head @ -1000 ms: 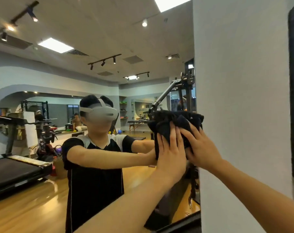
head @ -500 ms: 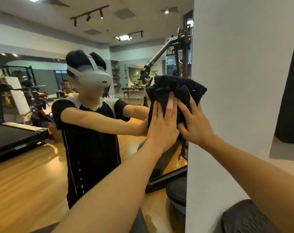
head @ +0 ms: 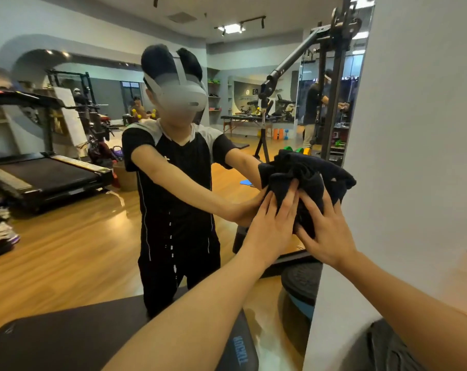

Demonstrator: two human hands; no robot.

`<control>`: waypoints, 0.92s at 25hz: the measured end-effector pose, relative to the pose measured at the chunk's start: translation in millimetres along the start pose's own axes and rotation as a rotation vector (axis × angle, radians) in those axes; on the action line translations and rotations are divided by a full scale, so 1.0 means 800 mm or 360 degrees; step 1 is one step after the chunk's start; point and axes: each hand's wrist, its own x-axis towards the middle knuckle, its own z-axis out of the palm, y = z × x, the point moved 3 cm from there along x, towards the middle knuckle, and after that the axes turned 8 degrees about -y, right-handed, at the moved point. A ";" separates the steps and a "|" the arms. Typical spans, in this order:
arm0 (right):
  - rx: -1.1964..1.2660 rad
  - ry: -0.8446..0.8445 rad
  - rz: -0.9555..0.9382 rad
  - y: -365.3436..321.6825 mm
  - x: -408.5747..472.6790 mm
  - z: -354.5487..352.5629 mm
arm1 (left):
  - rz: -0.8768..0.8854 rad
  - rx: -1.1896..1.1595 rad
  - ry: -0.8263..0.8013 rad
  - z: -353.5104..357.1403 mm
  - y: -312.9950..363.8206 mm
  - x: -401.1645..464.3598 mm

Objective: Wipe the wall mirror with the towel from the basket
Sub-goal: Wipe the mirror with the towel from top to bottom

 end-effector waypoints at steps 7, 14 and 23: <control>0.0000 0.0123 -0.0073 -0.076 0.010 0.035 | -0.0013 0.0155 -0.0075 -0.022 -0.059 -0.056; -0.0063 0.0123 -0.0195 -0.180 0.028 0.063 | -0.0047 0.0360 -0.0059 -0.065 -0.140 -0.136; 0.0044 0.0081 -0.0333 -0.379 0.059 0.122 | -0.0224 0.0664 -0.0179 -0.127 -0.279 -0.276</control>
